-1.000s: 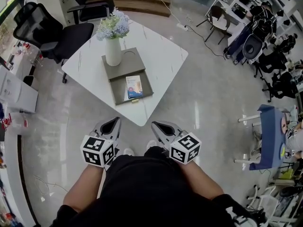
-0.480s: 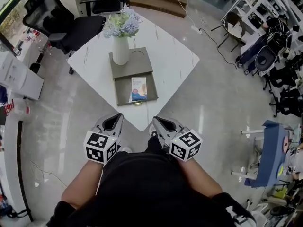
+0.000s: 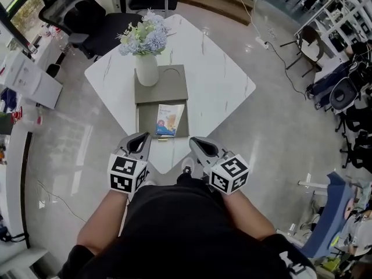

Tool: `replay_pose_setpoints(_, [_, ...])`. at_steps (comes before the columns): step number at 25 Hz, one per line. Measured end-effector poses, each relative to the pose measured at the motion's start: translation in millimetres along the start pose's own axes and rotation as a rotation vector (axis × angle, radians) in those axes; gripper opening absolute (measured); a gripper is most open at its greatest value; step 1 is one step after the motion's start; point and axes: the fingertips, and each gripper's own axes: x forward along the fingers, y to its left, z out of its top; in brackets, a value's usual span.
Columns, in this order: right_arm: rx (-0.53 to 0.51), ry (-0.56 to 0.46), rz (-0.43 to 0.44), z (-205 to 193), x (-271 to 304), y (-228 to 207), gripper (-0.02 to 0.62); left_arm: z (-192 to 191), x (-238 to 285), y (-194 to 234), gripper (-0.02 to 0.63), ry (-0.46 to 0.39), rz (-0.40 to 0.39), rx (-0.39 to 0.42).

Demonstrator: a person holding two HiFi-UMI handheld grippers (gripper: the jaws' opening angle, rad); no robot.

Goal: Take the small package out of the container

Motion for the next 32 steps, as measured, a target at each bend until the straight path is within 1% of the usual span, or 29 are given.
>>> replay_pose_setpoints(3, [-0.002, 0.016, 0.046, 4, 5, -21, 0.0, 9, 18, -7, 0.003, 0.006, 0.03, -0.008])
replay_pose_setpoints(8, [-0.008, 0.045, 0.122, 9, 16, -46, -0.002, 17, 43, -4, 0.005, 0.036, 0.118, -0.024])
replay_pose_setpoints(10, [-0.005, 0.056, 0.15, 11, 19, -55, 0.0, 19, 51, -2, 0.014, 0.056, 0.161, -0.023])
replay_pose_setpoints(13, [-0.01, 0.067, 0.194, 14, 23, -63, 0.0, 24, 59, -2, 0.021, 0.068, 0.21, -0.024])
replay_pose_setpoints(18, [-0.03, 0.082, 0.248, 12, 23, -73, 0.0, 31, 70, -5, 0.029, 0.058, 0.26, -0.051])
replay_pose_setpoints(23, [-0.029, 0.088, 0.25, 8, 21, -76, 0.0, 29, 70, -4, 0.045, 0.058, 0.266, -0.068])
replay_pose_setpoints(29, [-0.054, 0.067, 0.229, 16, 16, -79, 0.0, 33, 74, 0, 0.064, 0.053, 0.251, -0.057])
replay_pose_setpoints(30, [-0.06, 0.068, 0.223, 14, 15, -81, 0.0, 33, 76, 1, 0.072, 0.053, 0.254, -0.053])
replay_pose_setpoints(32, [-0.049, 0.072, 0.211, 10, 15, -86, 0.0, 35, 78, 3, 0.114, 0.052, 0.258, -0.049])
